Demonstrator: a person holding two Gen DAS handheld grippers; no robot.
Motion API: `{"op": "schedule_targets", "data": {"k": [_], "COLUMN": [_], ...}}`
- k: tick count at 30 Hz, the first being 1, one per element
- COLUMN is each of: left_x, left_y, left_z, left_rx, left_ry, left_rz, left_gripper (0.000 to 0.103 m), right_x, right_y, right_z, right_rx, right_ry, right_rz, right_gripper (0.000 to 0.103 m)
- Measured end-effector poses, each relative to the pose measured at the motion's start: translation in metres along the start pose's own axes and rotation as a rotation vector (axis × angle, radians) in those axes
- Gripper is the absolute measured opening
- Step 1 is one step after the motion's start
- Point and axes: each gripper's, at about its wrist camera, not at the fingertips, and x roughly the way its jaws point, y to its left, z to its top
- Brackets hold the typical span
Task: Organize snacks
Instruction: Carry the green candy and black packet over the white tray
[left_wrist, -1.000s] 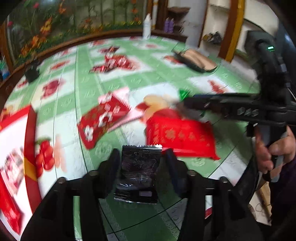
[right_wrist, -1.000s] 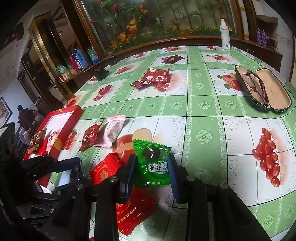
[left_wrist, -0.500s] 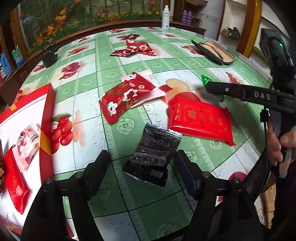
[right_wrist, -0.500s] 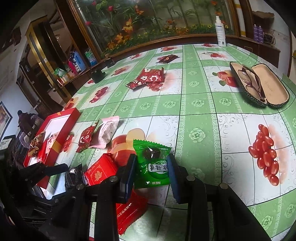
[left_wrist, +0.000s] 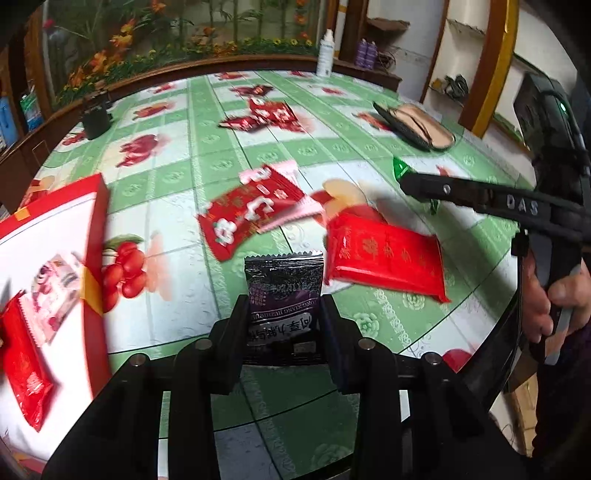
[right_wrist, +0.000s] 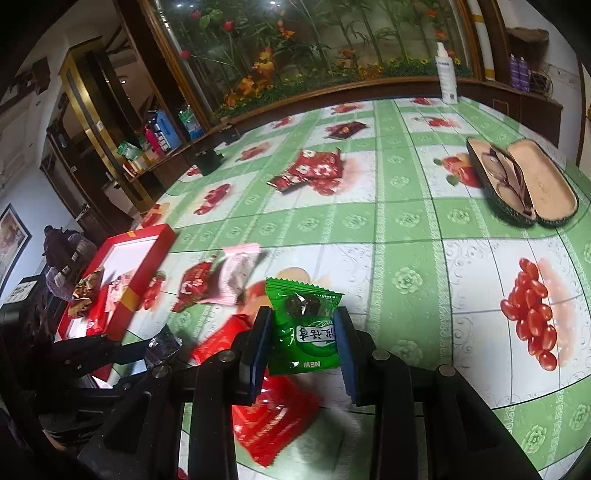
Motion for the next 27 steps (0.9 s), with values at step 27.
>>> {"op": "schedule_targets", "data": {"k": [27], "left_x": [-0.108], "left_y": [0.175], "left_z": [-0.014], "left_rx": [-0.279], "left_ry": [-0.260], "left_rz": [0.359], "left_gripper": [0.035], "right_x": [0.090], "right_y": [0.241], "right_z": [-0.006], "right_rx": [-0.345], "right_ry": [0.141], "right_rz": [0.327], "right_gripper": [0.034]}}
